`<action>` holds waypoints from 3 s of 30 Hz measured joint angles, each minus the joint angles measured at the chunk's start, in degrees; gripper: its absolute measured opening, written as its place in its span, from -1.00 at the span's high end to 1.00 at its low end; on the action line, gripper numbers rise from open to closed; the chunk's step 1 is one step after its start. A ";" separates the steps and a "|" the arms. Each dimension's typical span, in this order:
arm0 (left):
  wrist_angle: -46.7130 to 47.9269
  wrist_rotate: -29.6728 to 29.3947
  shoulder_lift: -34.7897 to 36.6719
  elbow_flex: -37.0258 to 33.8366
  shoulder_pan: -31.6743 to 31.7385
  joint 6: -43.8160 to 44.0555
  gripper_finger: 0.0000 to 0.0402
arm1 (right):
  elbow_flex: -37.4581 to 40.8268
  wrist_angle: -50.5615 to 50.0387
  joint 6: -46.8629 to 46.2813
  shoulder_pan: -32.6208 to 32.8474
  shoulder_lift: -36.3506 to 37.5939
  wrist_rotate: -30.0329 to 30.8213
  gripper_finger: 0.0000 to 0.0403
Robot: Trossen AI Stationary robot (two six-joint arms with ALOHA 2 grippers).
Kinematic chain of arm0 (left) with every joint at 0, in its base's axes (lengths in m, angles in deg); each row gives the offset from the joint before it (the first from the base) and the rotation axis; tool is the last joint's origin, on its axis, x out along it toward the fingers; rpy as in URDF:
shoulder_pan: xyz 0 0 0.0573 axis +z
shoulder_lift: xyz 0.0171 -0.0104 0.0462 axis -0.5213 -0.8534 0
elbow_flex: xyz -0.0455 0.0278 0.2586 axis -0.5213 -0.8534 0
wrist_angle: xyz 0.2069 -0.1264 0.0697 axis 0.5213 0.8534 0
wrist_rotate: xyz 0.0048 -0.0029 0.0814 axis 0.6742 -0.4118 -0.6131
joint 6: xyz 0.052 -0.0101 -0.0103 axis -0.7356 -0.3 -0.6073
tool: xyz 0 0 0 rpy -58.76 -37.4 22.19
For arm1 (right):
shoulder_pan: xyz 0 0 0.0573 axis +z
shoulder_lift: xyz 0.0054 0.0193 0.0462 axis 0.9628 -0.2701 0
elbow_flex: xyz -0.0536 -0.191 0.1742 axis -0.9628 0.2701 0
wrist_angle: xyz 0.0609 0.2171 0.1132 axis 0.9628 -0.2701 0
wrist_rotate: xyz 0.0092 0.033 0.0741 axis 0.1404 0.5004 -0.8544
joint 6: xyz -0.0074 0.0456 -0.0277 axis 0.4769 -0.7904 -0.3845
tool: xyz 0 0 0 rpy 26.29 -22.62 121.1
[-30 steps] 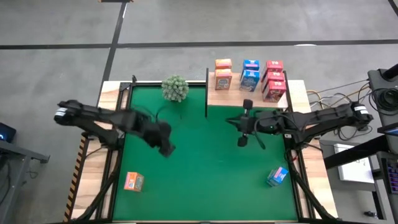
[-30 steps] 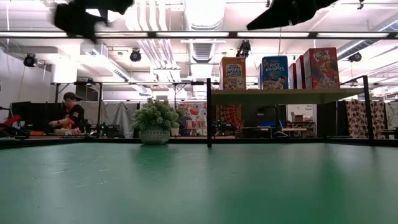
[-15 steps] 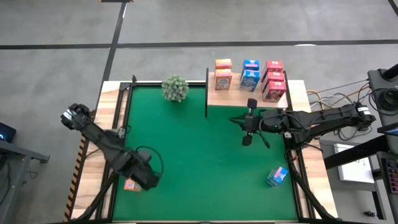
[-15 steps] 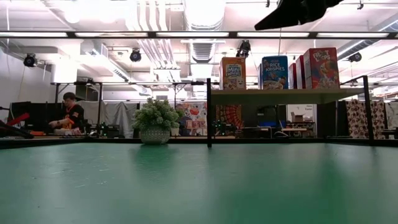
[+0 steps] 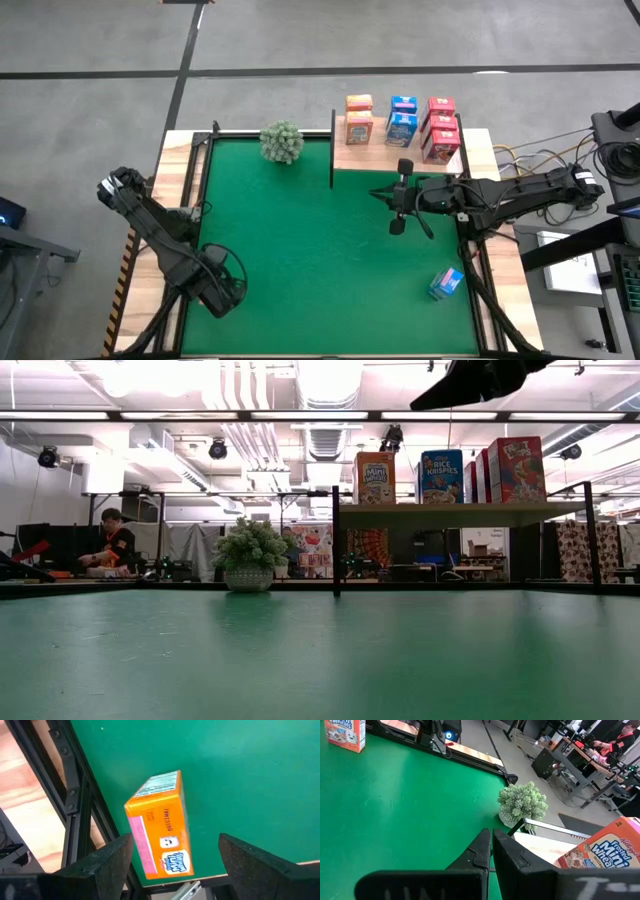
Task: Stack cereal on shelf
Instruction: Put the orange cereal box on the shelf
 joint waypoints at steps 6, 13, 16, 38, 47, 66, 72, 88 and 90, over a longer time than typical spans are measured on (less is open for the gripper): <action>-0.94 0.82 0.00 -3.21 -0.24 0.79 -0.39 | 0.14 -0.44 -0.23 0.00 0.00 0.00 0.96; -6.48 1.51 0.00 -7.20 -0.28 0.15 -0.35 | 0.14 -1.08 -0.77 0.00 0.00 0.00 0.96; -8.70 1.55 -0.04 -8.66 -0.28 -0.46 -0.26 | 0.14 -1.25 -1.24 0.00 0.00 0.00 0.96; -11.90 2.03 0.04 -8.62 5.37 -14.89 0.26 | 0.18 -2.65 -3.31 0.00 0.04 0.00 0.96; -17.25 1.60 0.04 -8.58 9.43 -21.41 0.26 | 0.18 -3.49 -3.68 0.00 0.04 0.00 0.96; -41.06 -11.22 0.15 -8.53 14.51 -47.96 0.26 | 0.19 -4.90 -4.17 0.00 0.07 0.01 0.96; -45.30 -14.73 0.15 -8.53 15.29 -53.71 0.26 | 0.20 -4.89 -4.08 0.00 0.07 0.02 0.96; -43.25 -28.16 0.04 4.82 16.61 -72.76 0.26 | 0.20 -4.89 -3.99 0.00 0.11 0.02 0.96; -40.57 -30.74 -0.06 7.32 16.85 -74.80 0.26 | 0.20 -4.94 -3.99 0.00 0.11 0.02 0.96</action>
